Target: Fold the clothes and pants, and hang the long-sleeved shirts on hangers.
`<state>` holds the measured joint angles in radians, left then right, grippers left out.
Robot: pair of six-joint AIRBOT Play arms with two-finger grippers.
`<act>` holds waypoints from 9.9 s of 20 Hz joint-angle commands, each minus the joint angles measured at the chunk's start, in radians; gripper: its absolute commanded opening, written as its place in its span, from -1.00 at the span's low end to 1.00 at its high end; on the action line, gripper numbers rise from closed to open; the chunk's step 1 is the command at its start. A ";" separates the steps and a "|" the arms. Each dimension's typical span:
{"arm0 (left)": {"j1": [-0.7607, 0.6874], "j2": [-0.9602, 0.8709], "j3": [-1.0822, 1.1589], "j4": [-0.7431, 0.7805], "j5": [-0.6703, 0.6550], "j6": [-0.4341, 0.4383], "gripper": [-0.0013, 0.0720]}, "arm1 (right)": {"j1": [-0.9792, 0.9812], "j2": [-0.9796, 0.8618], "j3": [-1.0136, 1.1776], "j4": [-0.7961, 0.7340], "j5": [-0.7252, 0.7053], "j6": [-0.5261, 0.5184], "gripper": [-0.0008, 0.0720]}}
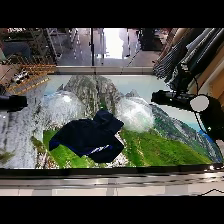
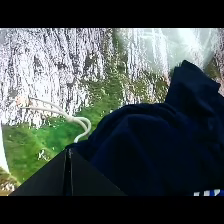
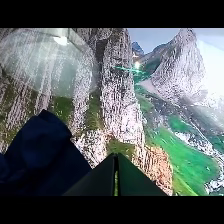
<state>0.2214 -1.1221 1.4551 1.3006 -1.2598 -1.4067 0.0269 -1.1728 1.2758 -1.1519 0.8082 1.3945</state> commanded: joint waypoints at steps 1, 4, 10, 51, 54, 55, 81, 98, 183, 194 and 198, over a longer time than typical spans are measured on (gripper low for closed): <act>0.000 0.001 0.000 0.000 0.000 0.000 -0.92 | 0.001 -0.001 0.000 0.000 0.000 0.000 -0.95; 0.000 0.001 0.000 0.000 0.000 0.000 -0.92 | 0.001 -0.001 0.000 0.000 0.000 0.000 -0.95; -0.002 -0.022 0.000 -0.002 0.123 0.000 -0.69 | 0.001 -0.006 -0.001 -0.023 -0.136 -0.124 -0.95; 0.005 0.013 -0.358 -0.188 -0.097 0.753 -0.93 | 0.524 -0.153 0.143 -0.384 0.492 -0.299 -0.95; 0.005 0.116 -0.085 -0.295 -0.257 0.736 -0.92 | 0.508 0.098 0.250 -0.412 0.566 -0.247 -0.96; 0.005 0.148 -0.009 -0.323 -0.272 0.730 -0.92 | 0.508 0.167 0.261 -0.379 0.558 -0.252 -0.96; -0.513 -0.058 0.089 -0.895 0.811 0.262 -0.92 | -0.077 0.073 -0.260 0.520 0.263 -0.438 0.52; -0.473 -0.322 -0.155 -0.635 0.559 0.034 -0.93 | 0.508 -0.282 -0.262 0.308 0.012 -0.419 0.52; -0.036 -0.608 -0.219 -0.543 -0.040 0.003 0.57 | -0.216 0.210 -0.904 0.382 0.449 -0.159 0.46; -0.080 -0.654 -0.219 -0.547 0.091 -0.038 -0.30 | -0.022 -0.007 -0.903 0.543 0.219 -0.278 0.39; -0.080 -0.653 -0.219 -0.546 0.097 -0.036 -0.92 | 0.066 -0.062 -0.900 0.620 0.151 -0.324 -0.62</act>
<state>0.1421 -1.7748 1.2366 0.7540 -1.1793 -1.4414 0.0383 -1.1973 0.3752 -0.5949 1.0248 1.1152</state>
